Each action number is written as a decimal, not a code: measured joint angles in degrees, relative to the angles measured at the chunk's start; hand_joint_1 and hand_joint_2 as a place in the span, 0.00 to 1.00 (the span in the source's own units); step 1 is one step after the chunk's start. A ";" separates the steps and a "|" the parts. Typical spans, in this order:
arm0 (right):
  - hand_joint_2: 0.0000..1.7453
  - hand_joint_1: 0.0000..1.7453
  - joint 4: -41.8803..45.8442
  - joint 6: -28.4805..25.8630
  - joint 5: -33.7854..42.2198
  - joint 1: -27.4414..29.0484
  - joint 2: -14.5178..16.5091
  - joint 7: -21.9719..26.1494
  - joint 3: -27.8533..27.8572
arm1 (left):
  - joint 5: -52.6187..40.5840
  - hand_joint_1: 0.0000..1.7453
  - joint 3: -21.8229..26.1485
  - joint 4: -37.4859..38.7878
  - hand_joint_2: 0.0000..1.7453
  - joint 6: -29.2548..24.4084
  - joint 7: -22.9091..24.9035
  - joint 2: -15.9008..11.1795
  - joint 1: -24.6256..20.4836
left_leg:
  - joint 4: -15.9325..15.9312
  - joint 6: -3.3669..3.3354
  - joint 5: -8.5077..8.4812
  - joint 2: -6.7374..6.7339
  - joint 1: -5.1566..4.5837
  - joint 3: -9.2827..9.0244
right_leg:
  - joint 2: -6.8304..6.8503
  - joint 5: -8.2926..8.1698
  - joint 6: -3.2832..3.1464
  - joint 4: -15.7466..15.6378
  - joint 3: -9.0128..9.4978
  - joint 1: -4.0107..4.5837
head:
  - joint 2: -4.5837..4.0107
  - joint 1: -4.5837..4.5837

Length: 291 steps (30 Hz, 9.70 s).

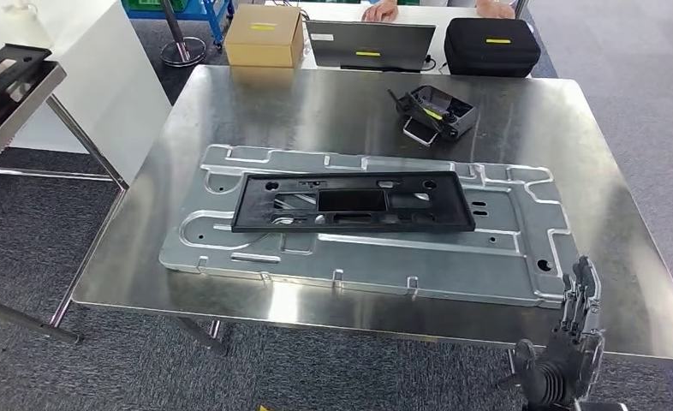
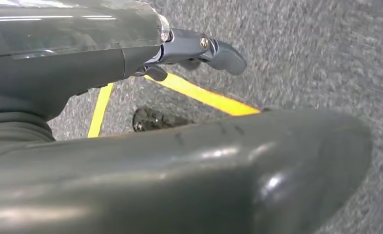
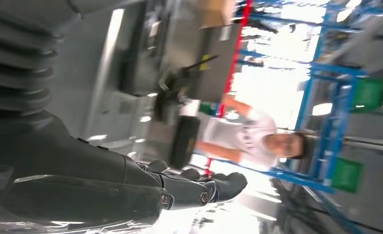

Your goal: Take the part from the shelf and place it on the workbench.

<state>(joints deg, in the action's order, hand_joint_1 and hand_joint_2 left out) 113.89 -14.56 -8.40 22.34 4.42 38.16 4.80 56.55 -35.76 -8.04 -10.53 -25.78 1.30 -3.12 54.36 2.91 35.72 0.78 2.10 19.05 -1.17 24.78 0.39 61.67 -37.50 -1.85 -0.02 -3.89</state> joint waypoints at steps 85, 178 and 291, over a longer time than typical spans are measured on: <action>0.00 0.00 -103.39 10.73 12.99 -24.76 -5.86 -42.08 -34.50 | 4.96 0.00 2.59 0.02 0.00 -6.60 -2.34 3.15 2.24 | 1.97 -5.43 -10.10 2.45 -2.44 12.00 | 0.68 7.10 0.50 5.38 3.77 1.06 | 0.00 0.02; 0.00 0.00 -104.82 8.34 11.29 -25.28 -4.82 -41.20 -38.07 | 5.42 0.00 0.22 0.00 0.00 -9.93 1.63 2.83 1.13 | 2.90 -4.50 -9.45 3.93 -2.13 12.44 | -1.31 4.26 0.62 0.92 4.68 1.07 | 0.00 0.04; 0.00 0.00 -105.23 7.07 15.61 -25.13 -5.30 -42.21 -32.75 | 2.45 0.00 -4.86 -0.34 0.00 -7.06 0.86 2.31 -0.18 | 5.02 -3.58 -12.42 -2.72 -1.81 16.65 | 5.64 8.99 0.23 -3.22 12.88 1.94 | 0.00 0.10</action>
<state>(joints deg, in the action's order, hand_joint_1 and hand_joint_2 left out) 8.66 -7.49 7.20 -2.78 -0.88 -4.05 -27.95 59.00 -40.62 -8.39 -17.59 -24.92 3.61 -3.30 59.38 -0.67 23.30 -1.93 0.29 35.70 4.47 33.78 0.62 58.44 -24.62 0.09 -0.02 -3.79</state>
